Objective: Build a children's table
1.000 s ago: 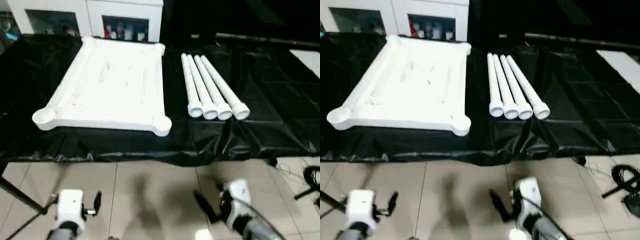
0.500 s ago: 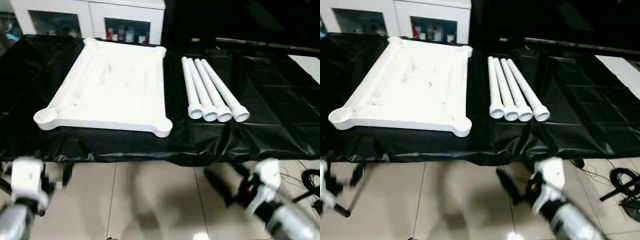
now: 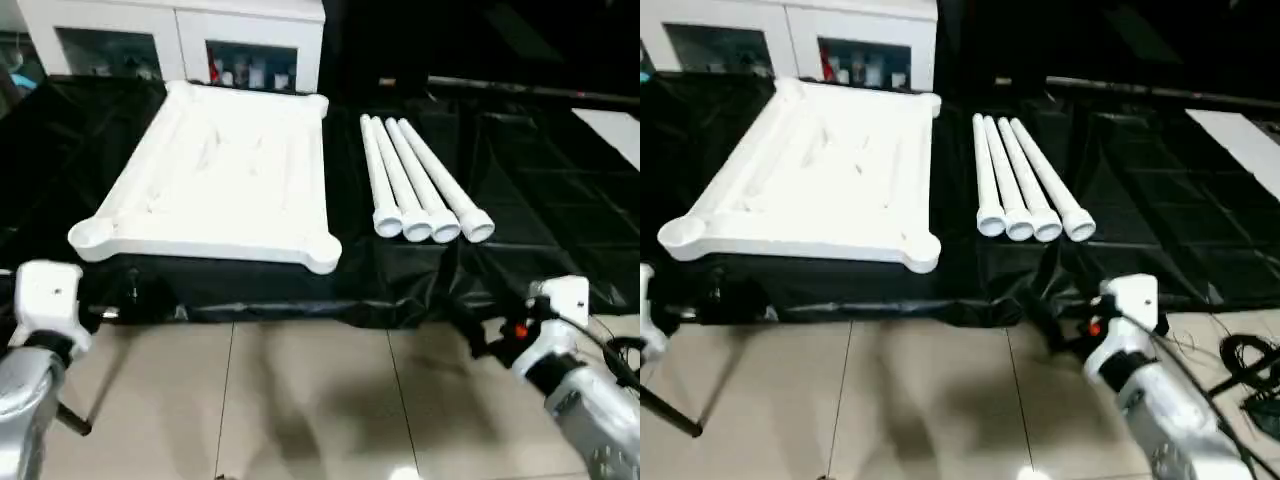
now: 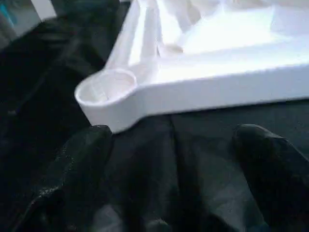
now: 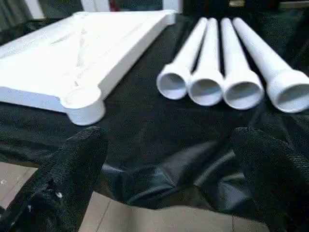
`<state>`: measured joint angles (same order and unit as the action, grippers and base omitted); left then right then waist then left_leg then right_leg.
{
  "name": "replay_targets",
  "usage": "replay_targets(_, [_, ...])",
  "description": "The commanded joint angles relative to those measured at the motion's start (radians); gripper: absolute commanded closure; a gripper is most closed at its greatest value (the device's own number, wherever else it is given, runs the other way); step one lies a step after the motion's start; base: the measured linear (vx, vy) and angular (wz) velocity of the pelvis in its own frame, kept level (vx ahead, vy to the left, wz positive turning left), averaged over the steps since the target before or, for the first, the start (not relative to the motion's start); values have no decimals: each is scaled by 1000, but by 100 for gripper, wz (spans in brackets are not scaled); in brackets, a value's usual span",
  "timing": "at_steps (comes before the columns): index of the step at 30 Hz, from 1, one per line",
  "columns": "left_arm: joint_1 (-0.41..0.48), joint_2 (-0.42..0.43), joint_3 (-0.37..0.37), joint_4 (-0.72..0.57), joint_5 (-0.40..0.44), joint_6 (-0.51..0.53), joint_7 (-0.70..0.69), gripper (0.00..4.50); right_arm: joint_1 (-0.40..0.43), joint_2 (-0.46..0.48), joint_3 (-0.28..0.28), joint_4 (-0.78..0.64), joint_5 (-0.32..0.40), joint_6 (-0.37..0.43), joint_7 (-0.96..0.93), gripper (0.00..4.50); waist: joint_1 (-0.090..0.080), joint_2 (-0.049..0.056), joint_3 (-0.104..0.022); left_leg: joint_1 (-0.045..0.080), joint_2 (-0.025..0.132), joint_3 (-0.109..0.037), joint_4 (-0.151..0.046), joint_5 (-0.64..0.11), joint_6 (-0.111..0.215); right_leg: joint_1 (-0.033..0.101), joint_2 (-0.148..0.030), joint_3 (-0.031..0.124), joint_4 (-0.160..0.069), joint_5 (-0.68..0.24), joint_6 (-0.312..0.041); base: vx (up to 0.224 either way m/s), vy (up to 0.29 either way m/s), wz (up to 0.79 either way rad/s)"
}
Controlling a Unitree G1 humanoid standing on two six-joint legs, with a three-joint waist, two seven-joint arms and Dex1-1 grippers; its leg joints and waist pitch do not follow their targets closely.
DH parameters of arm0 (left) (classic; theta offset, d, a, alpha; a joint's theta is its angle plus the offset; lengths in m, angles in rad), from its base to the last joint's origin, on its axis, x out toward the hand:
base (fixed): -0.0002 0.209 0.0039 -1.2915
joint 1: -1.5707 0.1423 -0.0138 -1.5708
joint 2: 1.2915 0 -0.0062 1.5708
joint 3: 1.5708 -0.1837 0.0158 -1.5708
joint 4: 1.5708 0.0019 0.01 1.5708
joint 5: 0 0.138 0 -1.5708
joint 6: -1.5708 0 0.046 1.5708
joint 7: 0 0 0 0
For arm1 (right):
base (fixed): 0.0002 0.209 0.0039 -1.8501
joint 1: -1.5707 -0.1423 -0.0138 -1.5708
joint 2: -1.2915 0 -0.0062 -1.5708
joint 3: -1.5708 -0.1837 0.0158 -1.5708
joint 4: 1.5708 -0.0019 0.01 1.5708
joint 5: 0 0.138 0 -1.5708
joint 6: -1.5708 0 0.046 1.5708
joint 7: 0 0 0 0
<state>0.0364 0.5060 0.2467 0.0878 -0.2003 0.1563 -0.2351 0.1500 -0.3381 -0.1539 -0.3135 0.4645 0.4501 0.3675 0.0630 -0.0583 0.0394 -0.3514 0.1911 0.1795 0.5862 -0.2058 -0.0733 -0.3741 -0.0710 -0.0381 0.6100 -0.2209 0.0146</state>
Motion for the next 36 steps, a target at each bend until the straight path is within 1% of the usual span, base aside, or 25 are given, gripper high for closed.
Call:
replay_targets(1, [-66,-8,-45,61,26,-4,-12,0,-42,-16,-22,59,-8,-6,-5,4,4,33,-39,14,34,-19,-79,-248,-27,19,-50,41,-69,-102,-139,0,0,0])
replay_targets(4, [-148,-19,-73,176,57,-27,-18,0,-88,-14,-11,120,-29,-21,-1,4,5,24,-40,8,33,-19,-77,-231,-25,25,-55,42,-69,-115,-145,0,0,0])
replay_targets(5, [-190,-20,-84,244,73,-49,-25,0,-112,-12,-4,151,-37,-29,1,4,7,16,-41,6,33,-18,-76,-219,-19,26,-56,42,-70,-115,-143,0,0,0])
replay_targets(6, [-224,-17,-94,302,96,-82,-20,0,-129,-10,-1,178,-42,-36,6,4,7,22,-41,8,28,-18,-75,-210,-15,23,-54,42,-71,-129,-139,0,0,0])
replay_targets(7, [-254,-15,-101,349,115,-109,-12,0,-143,-9,2,201,-47,-43,10,4,6,22,-44,8,28,-18,-73,-201,-18,25,-55,42,-69,-120,-139,0,0,0])
replay_targets(8, [-298,-16,-101,401,125,-127,0,0,-163,-12,7,234,-58,-54,15,4,9,14,-45,7,30,-19,-72,-180,-12,26,-57,42,-66,-102,-141,0,0,0])
replay_targets(9, [-333,-17,-104,437,134,-144,11,0,-178,-11,8,256,-59,-59,22,4,8,12,-46,6,31,-19,-72,-171,-12,28,-57,40,-64,-81,-147,0,0,0])
replay_targets(10, [-341,-17,-105,447,137,-149,14,0,-182,-10,8,261,-59,-60,23,4,10,14,-49,7,32,-20,-70,-154,-10,30,-60,39,-58,-50,-161,0,0,0])
replay_targets(11, [-372,-24,-104,478,133,-154,13,0,-196,-12,10,284,-65,-67,29,4,9,5,-49,3,33,-20,-70,-140,-6,34,-60,38,-56,-30,-167,0,0,0])
replay_targets(12, [-386,-28,-105,494,132,-157,14,0,-202,-13,12,296,-68,-71,31,4,11,10,-50,5,32,-18,-68,-132,-1,30,-59,37,-53,-13,-177,0,0,0])
replay_targets(14, [-468,-50,-134,572,147,-178,8,0,-247,-14,22,362,-83,-93,42,4,12,9,-53,8,31,-16,-65,-118,6,30,-59,37,-51,7,-193,0,0,0])
replay_targets(15, [-482,-55,-137,589,150,-185,5,0,-255,-14,24,372,-86,-98,45,4,14,5,-54,6,33,-16,-63,-95,9,33,-61,37,-47,37,-203,0,0,0])
replay_targets(16, [-491,-58,-139,600,151,-189,2,0,-260,-14,24,379,-88,-100,46,4,20,6,-54,9,33,-13,-60,-90,15,29,-61,37,-47,51,-210,0,0,0])
replay_targets(20, [-560,-95,-158,641,163,-177,5,0,-309,-1,30,417,-97,-114,45,4,33,7,-54,6,34,-12,-60,-72,23,33,-64,37,-43,73,-219,0,0,0])
replay_targets(21, [-580,-117,-166,625,168,-169,20,0,-334,16,32,439,-122,-143,8,4,32,4,-56,7,34,-11,-59,-73,23,33,-64,37,-43,72,-218,0,0,0])
replay_targets(23, [-589,-161,-172,559,163,-187,46,0,-367,50,44,477,-165,-180,-42,4,32,10,-55,8,35,-12,-60,-77,8,30,-66,35,-43,60,-230,0,0,0])
replay_targets(24, [-582,-169,-167,536,147,-180,42,0,-367,68,35,482,-157,-200,-50,4,32,8,-55,5,37,-12,-61,-86,2,33,-69,35,-43,57,-237,0,0,0])
replay_targets(25, [-565,-182,-160,492,126,-157,45,0,-369,92,19,488,-145,-191,-82,4,31,7,-55,3,37,-12,-61,-88,5,35,-69,36,-41,60,-239,0,0,0])
replay_targets(26, [-543,-192,-155,446,111,-120,52,0,-373,103,14,492,-163,-199,-126,4,32,10,-56,4,37,-13,-61,-81,3,35,-68,36,-40,68,-240,0,0,0])
replay_targets(27, [-540,-193,-155,440,110,-115,53,0,-374,104,14,492,-167,-201,-131,4,30,8,-56,3,37,-12,-61,-70,3,35,-65,35,-38,85,-239,0,0,0])
replay_targets(28, [-507,-197,-155,389,109,-110,53,0,-376,108,17,484,-192,-219,-161,4,29,7,-58,2,32,-11,-59,-60,6,38,-62,35,-38,93,-233,0,0,0])
replay_targets(30, [-450,-206,-147,299,109,-128,73,0,-372,111,19,449,-214,-247,-183,4,25,5,-57,-3,34,-11,-59,-49,8,39,-61,35,-39,99,-221,0,0,0])
replay_targets(33, [-404,-221,-140,216,111,-122,91,0,-359,136,16,400,-181,-268,-148,4,24,7,-54,0,36,-10,-60,-81,21,35,-61,36,-44,56,-208,0,0,0])
replay_targets(35, [-367,-251,-129,126,110,-113,112,0,-344,163,20,356,-170,-285,-136,4,26,-5,-51,0,42,-10,-64,-112,27,31,-62,35,-50,8,-198,0,0,0])
replay_targets(36, [-359,-254,-132,101,115,-110,118,0,-341,167,26,347,-175,-283,-144,4,28,4,-49,2,43,-11,-66,-123,23,26,-61,35,-52,-18,-195,0,0,0])
